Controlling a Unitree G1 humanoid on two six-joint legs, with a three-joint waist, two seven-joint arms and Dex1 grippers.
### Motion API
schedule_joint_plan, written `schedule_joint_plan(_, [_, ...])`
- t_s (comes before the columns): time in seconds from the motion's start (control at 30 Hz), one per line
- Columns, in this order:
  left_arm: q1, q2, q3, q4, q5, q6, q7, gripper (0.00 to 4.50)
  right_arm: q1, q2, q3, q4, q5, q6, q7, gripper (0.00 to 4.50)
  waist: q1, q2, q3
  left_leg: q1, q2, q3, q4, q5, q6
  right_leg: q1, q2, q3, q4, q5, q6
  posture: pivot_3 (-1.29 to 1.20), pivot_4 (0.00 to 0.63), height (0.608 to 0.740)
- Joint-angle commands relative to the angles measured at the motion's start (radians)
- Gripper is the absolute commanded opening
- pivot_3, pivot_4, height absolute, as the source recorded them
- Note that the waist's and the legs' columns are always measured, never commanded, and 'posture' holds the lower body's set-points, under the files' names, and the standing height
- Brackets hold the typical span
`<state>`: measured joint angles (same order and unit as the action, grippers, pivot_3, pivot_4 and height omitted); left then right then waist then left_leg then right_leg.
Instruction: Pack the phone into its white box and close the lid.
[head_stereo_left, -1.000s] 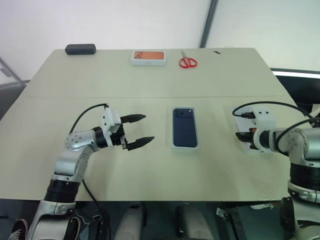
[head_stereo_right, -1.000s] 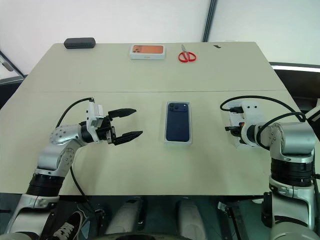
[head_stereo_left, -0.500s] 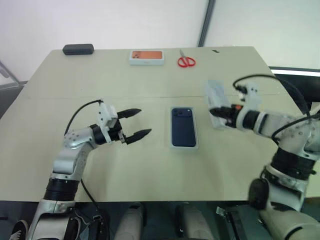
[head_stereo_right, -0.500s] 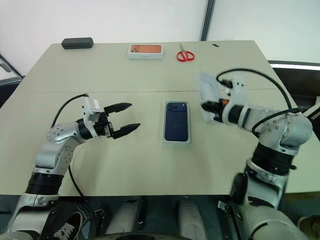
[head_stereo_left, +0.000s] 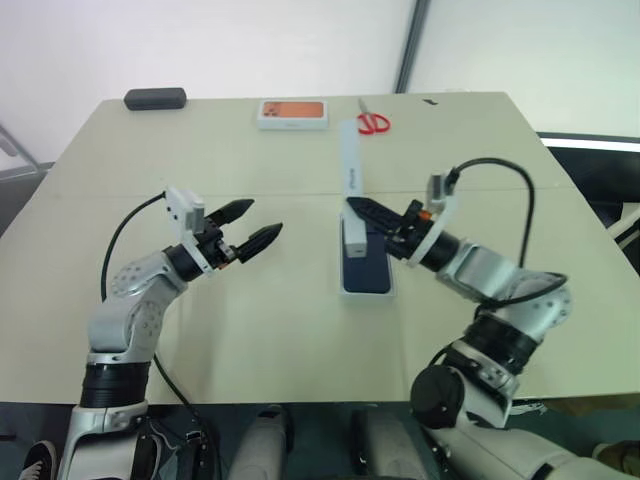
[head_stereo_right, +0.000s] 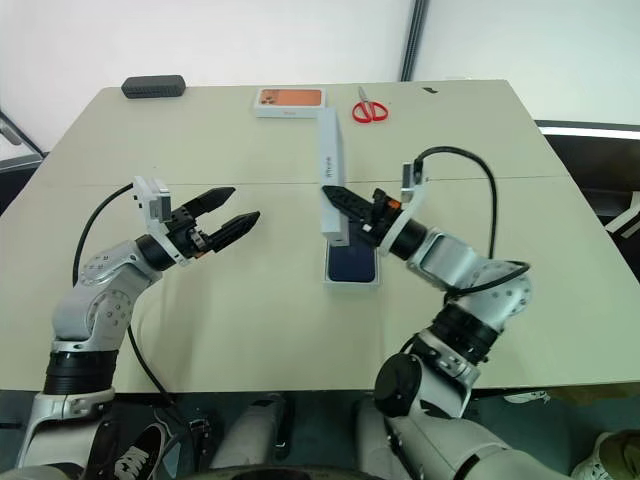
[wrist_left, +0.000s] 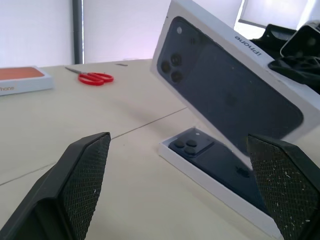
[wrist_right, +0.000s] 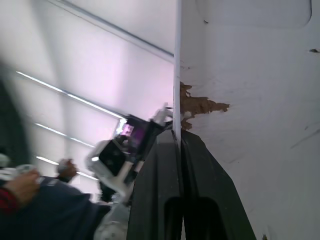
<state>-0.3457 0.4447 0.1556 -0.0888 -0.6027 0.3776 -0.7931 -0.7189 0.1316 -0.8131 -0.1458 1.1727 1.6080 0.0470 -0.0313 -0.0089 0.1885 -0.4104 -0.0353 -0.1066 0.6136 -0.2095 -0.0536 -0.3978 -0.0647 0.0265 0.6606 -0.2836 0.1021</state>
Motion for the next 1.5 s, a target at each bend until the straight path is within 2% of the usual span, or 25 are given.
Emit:
schedule_joint_plan(0.03, [0.009, -0.003, 0.03, -0.058, -0.023, 0.009, 0.03, 4.5, 0.045, 0.086, 0.042, -0.014, 0.194, 0.0, -0.109, 0.05, -0.004, 0.0, 0.0, 0.0, 0.0, 0.0, 0.0, 0.0, 0.0, 0.0, 0.0, 0.0, 0.0, 0.0, 0.0, 0.0, 0.15, 0.74])
schedule_joint_plan(0.2, [0.024, -0.022, 0.017, -0.077, -0.022, 0.011, 0.045, 4.5, 0.178, 0.053, 0.203, 0.013, 0.29, -0.047, -0.174, 0.05, -0.013, 0.0, 0.0, 0.0, 0.0, 0.0, 0.0, 0.0, 0.0, 0.0, 0.001, 0.0, -0.001, 0.0, 0.0, 0.0, 0.15, 0.74])
schedule_joint_plan(0.3, [0.029, -0.024, 0.012, -0.081, -0.026, 0.012, 0.036, 3.77, 0.218, 0.019, 0.297, 0.026, 0.343, -0.086, -0.186, 0.0, -0.017, 0.0, 0.0, 0.0, 0.0, 0.001, 0.0, 0.0, 0.0, 0.0, 0.001, 0.001, 0.0, 0.0, 0.0, 0.0, 0.15, 0.74])
schedule_joint_plan(0.5, [0.063, -0.038, -0.002, -0.108, -0.029, 0.025, 0.045, 0.7, 0.239, -0.029, 0.415, 0.073, 0.439, -0.226, -0.226, 0.0, -0.014, 0.0, 0.0, 0.0, 0.0, 0.001, 0.0, 0.0, 0.0, 0.0, 0.002, 0.001, -0.001, 0.0, 0.0, 0.0, 0.15, 0.74])
schedule_joint_plan(0.53, [0.069, -0.043, -0.008, -0.112, -0.023, 0.023, 0.049, 0.07, 0.238, -0.034, 0.431, 0.082, 0.441, -0.249, -0.229, 0.0, -0.013, 0.0, 0.0, 0.0, 0.0, 0.001, 0.0, 0.0, 0.0, 0.0, 0.001, 0.001, -0.001, 0.0, 0.0, 0.0, 0.15, 0.74])
schedule_joint_plan(0.87, [0.12, -0.134, -0.154, -0.087, 0.09, -0.023, 0.086, 0.02, 0.285, -0.127, 0.52, 0.137, 0.404, -0.396, -0.224, 0.0, -0.011, 0.0, 0.0, 0.0, 0.0, 0.001, 0.0, 0.0, 0.0, 0.001, 0.001, 0.0, -0.002, 0.0, 0.0, 0.0, 0.15, 0.74])
schedule_joint_plan(0.97, [0.099, -0.174, -0.192, -0.04, 0.13, -0.053, 0.093, 0.0, 0.289, -0.154, 0.51, 0.161, 0.416, -0.437, -0.234, 0.93, -0.011, 0.0, 0.0, 0.0, 0.0, 0.001, 0.0, 0.0, 0.0, 0.001, 0.001, 0.0, -0.002, 0.0, 0.0, 0.0, 0.15, 0.74])
schedule_joint_plan(1.07, [0.07, -0.205, -0.209, -0.007, 0.153, -0.074, 0.098, 0.0, 0.276, -0.19, 0.489, 0.165, 0.397, -0.491, -0.223, 2.44, -0.011, 0.0, 0.0, 0.0, 0.0, 0.001, 0.0, 0.0, 0.0, 0.001, 0.002, 0.0, -0.002, 0.0, 0.0, 0.0, 0.15, 0.74])
schedule_joint_plan(1.2, [0.015, -0.25, -0.23, 0.061, 0.186, -0.114, 0.102, 0.0, 0.269, -0.292, 0.473, 0.123, 0.335, -0.541, -0.166, 4.49, -0.006, 0.0, 0.0, 0.0, -0.001, 0.004, 0.0, 0.0, 0.0, 0.001, 0.001, 0.0, -0.003, 0.0, 0.0, 0.0, 0.15, 0.74])
schedule_joint_plan(1.3, [-0.012, -0.286, -0.246, 0.09, 0.198, -0.128, 0.104, 0.0, 0.28, -0.459, 0.534, 0.013, 0.157, -0.574, -0.012, 4.49, -0.006, 0.001, 0.0, -0.001, -0.001, 0.005, 0.0, 0.0, 0.0, 0.001, 0.001, 0.0, -0.005, 0.0, 0.0, 0.0, 0.15, 0.74])
schedule_joint_plan(1.4, [-0.015, -0.301, -0.264, 0.104, 0.214, -0.139, 0.094, 0.0, 0.281, -0.545, 0.537, 0.0, 0.035, -0.665, 0.09, 4.49, -0.007, 0.0, 0.0, -0.001, -0.001, 0.004, 0.0, 0.0, 0.001, 0.002, 0.001, -0.001, -0.005, 0.0, 0.0, 0.0, 0.15, 0.74])
schedule_joint_plan(1.5, [-0.016, -0.303, -0.274, 0.113, 0.22, -0.145, 0.083, 0.0, 0.304, -0.618, 0.626, -0.034, -0.185, -0.788, 0.18, 3.65, -0.011, 0.0, 0.0, -0.001, -0.001, 0.005, 0.0, 0.0, 0.001, 0.002, 0.002, -0.001, -0.005, 0.0, 0.0, 0.0, 0.15, 0.74])
